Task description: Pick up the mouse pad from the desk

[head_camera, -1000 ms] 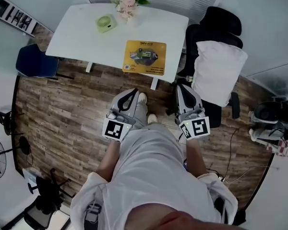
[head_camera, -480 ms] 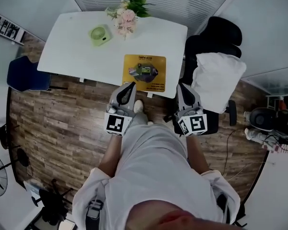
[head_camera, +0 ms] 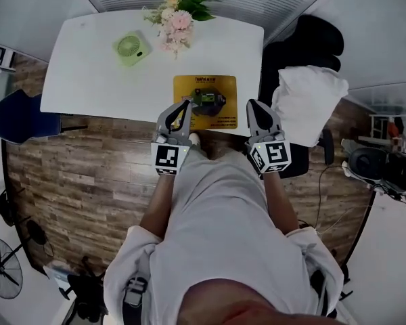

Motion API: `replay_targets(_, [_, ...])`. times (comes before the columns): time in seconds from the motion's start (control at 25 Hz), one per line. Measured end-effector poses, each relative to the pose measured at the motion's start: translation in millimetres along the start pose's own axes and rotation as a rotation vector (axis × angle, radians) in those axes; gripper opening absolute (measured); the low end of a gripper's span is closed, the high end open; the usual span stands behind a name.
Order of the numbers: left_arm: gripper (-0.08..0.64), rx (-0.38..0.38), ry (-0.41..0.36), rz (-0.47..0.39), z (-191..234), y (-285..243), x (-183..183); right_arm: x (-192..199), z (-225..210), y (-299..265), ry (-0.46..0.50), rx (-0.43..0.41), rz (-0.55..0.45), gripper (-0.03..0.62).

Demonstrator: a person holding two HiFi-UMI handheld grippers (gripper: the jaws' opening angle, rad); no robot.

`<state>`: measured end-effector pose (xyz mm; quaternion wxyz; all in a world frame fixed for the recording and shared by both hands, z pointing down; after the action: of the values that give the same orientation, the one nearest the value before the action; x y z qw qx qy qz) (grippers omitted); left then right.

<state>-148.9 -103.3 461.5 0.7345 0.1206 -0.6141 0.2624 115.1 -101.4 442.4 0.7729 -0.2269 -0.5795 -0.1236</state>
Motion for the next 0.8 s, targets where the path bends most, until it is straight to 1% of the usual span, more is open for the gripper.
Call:
replay_targets(0.12, [-0.006,-0.021,0.004,0.028,11,-7,5,8,0,-12,-0.024,0.012,0.037,-0.003])
replay_targets(0.32, [-0.006,-0.055,-0.007,0.052,17,-20,10,31,-7,-26,-0.06,0.012,0.074,-0.003])
replay_targets(0.4, [-0.006,-0.071,0.003,0.078,19,-26,15,41,-12,-31,-0.072,0.012,0.102,-0.003])
replay_targets(0.52, [-0.006,-0.112,0.024,0.141,24,-34,30,59,-18,-40,-0.092,0.006,0.159,-0.003])
replay_targets(0.68, [-0.006,-0.178,0.03,0.193,41,-43,55,88,-20,-55,-0.124,-0.014,0.231,-0.003])
replay_targets(0.8, [-0.006,-0.213,0.055,0.267,55,-47,81,113,-19,-64,-0.157,-0.025,0.297,-0.003])
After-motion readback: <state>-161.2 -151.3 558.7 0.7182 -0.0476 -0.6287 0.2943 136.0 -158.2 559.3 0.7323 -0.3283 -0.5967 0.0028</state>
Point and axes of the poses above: the fingertips, and each gripper's own axes: y backward along the fingers, z to its left, x out of its underside, the point moved 10 cm from there along y, backward along the fingers, and after that the axes turned 13 degrees about y, right-handed, at the moved point
